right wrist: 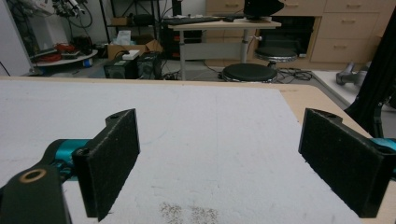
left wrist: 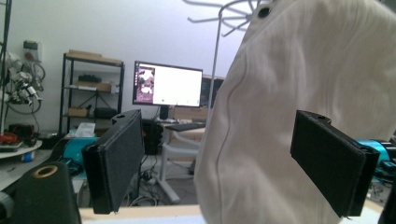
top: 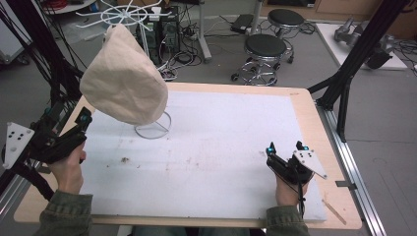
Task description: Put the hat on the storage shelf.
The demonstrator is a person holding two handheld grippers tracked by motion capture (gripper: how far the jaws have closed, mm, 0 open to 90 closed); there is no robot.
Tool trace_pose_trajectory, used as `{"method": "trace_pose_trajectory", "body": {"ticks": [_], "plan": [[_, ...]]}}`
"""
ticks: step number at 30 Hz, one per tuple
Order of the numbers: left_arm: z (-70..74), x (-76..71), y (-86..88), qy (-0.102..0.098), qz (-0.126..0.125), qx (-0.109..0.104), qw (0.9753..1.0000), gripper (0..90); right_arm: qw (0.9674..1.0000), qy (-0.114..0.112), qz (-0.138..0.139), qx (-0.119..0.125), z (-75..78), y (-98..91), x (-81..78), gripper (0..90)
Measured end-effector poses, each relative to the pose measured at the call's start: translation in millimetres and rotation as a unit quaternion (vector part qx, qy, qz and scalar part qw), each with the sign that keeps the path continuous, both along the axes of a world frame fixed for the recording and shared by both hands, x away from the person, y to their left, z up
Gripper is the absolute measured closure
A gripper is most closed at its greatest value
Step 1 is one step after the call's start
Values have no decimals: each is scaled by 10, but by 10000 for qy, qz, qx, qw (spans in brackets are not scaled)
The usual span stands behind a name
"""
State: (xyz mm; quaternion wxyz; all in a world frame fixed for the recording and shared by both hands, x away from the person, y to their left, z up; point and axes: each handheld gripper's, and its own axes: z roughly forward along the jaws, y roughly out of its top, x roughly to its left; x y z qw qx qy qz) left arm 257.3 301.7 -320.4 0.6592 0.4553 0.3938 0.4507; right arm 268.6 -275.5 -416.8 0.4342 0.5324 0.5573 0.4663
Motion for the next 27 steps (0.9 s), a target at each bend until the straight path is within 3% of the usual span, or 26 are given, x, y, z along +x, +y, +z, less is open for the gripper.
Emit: {"method": "trace_pose_trajectory", "body": {"ticks": [17,24,27], "plan": [[-489,-149,184,547,331,161,9978,178,10000,20,8,17,1,6,-5,116],[-712,-184,244,823,442,324,9951,196,10000,10,30,2,3,11,-17,116],[-811,-184,293,951,516,270,9938,200,10000,11,54,6,2,15,-18,116]]}}
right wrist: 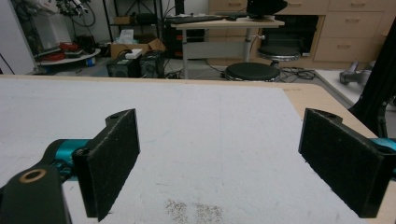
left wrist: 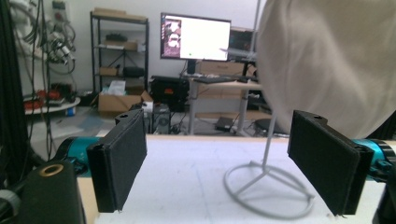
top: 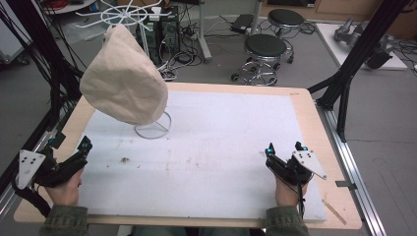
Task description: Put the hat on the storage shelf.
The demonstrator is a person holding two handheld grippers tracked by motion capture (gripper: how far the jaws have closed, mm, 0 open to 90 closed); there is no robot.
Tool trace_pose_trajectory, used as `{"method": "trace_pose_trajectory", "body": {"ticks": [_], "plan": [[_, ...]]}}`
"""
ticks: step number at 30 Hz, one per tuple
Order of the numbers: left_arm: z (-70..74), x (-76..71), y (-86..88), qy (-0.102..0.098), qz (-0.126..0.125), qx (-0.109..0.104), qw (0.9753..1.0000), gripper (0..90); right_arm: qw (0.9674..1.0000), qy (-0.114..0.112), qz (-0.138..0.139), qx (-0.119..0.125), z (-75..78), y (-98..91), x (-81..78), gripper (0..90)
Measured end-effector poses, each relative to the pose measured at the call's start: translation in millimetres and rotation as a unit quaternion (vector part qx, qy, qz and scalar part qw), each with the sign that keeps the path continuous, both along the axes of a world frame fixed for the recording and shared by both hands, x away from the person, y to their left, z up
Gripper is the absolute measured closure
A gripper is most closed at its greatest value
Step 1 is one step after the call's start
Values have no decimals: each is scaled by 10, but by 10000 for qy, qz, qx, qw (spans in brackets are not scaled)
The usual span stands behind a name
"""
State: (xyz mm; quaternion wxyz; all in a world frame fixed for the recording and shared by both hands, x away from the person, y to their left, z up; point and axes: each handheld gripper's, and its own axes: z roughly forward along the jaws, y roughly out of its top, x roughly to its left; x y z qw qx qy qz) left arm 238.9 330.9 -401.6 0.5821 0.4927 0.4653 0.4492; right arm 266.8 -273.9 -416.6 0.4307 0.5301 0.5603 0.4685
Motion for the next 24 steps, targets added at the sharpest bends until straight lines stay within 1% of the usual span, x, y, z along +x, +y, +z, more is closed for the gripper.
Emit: {"method": "trace_pose_trajectory", "body": {"ticks": [2,4,7,10,14,16,18,20,21,24], "plan": [[-58,-3,37,72,61,-7,10000,200,10000,13,5,24,-2,-3,2,116],[-108,-3,63,98,138,33,9999,200,10000,19,3,44,-2,-9,2,116],[-183,-15,91,161,193,173,9995,200,10000,31,2,65,-1,-10,2,116],[-266,-33,97,266,226,234,9991,197,10000,21,-2,50,-1,-10,0,116],[-370,-80,100,402,212,204,9988,198,10000,6,15,54,1,-18,-2,116],[-389,-88,99,449,200,223,9985,198,10000,20,21,76,0,-19,-2,116],[-391,-93,98,438,212,234,9985,198,9999,59,40,114,-3,-13,1,116],[-391,-91,102,417,225,235,9986,197,9999,63,55,87,-7,-13,4,116],[-393,-92,108,431,233,236,9985,197,9999,87,54,123,-7,-5,2,116],[-411,-93,133,475,245,211,9983,197,9999,90,55,119,-9,-7,7,116]]}}
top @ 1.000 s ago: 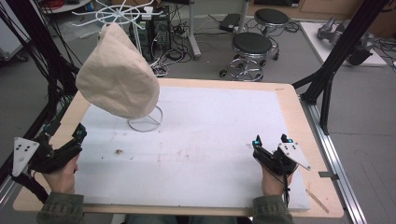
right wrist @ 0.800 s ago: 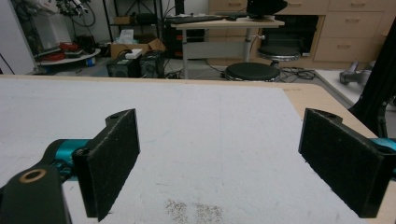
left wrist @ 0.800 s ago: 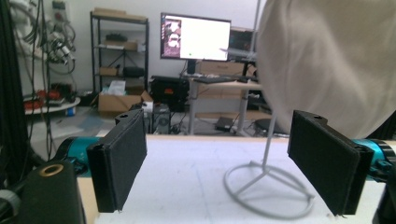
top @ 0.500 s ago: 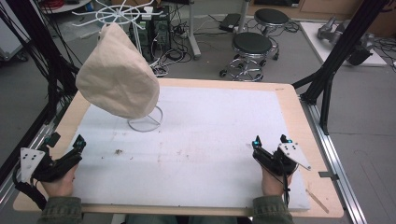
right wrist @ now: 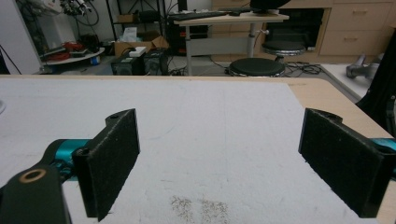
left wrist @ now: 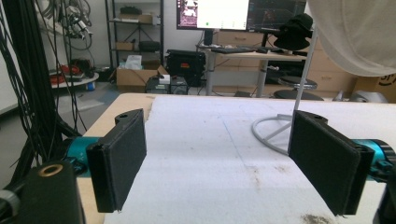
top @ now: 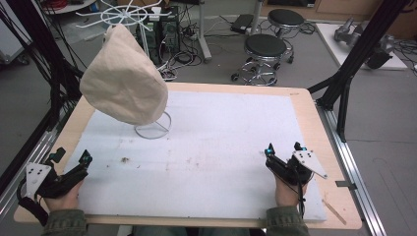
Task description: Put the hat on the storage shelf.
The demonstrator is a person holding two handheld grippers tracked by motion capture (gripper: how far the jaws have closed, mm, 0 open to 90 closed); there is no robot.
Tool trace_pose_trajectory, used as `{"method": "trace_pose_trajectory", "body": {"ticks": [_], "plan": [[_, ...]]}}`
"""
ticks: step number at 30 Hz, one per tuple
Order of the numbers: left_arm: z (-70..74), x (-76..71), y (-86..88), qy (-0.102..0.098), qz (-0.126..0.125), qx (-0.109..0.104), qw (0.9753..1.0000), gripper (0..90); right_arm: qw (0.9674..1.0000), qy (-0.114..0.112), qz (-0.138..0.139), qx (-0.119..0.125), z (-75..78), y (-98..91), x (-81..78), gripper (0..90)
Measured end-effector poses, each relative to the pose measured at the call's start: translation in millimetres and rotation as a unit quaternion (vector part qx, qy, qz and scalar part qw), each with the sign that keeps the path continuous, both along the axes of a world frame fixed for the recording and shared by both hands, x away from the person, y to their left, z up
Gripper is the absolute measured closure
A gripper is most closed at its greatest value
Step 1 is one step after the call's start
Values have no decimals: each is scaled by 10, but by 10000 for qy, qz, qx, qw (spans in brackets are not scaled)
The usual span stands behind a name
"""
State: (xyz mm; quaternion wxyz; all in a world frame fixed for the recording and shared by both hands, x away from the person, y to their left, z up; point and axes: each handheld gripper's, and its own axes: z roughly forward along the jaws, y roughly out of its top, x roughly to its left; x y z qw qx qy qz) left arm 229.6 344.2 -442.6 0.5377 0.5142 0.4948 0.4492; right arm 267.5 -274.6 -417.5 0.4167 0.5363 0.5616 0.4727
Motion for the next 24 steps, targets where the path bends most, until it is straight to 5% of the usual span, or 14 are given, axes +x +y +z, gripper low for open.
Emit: {"method": "trace_pose_trajectory", "body": {"ticks": [24], "plan": [[-26,14,-5,47,-117,-73,9999,208,9999,103,-53,86,-7,-17,8,116]]}}
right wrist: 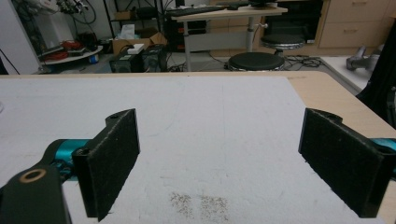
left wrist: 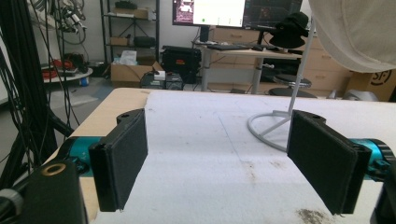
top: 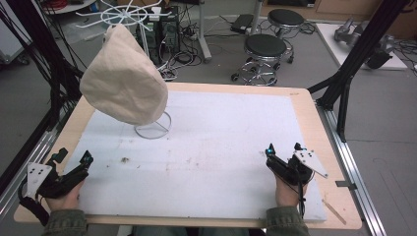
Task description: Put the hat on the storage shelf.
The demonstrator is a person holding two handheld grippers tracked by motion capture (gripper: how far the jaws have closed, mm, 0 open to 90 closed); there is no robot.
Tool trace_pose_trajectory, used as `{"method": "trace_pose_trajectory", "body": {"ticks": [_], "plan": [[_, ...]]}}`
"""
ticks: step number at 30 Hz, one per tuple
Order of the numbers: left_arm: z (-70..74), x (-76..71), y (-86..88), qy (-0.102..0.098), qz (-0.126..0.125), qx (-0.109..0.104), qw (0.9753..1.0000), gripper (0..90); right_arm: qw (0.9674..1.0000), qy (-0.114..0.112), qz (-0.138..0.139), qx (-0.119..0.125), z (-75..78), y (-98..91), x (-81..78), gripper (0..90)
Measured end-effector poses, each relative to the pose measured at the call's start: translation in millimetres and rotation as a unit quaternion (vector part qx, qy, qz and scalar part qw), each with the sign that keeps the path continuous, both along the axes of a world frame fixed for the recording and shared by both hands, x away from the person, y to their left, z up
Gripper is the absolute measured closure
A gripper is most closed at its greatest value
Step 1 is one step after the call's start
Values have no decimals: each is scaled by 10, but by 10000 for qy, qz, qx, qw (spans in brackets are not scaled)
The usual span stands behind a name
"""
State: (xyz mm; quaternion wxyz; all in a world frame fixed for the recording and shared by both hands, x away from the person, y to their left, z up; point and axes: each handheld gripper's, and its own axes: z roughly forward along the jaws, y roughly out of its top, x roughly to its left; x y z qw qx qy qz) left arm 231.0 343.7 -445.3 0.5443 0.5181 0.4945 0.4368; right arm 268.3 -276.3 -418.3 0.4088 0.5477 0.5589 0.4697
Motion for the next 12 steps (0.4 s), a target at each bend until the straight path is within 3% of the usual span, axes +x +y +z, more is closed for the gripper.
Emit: {"method": "trace_pose_trajectory", "body": {"ticks": [12], "plan": [[-4,2,7,9,18,-33,10000,208,10000,1,6,13,-5,-2,12,116]]}}
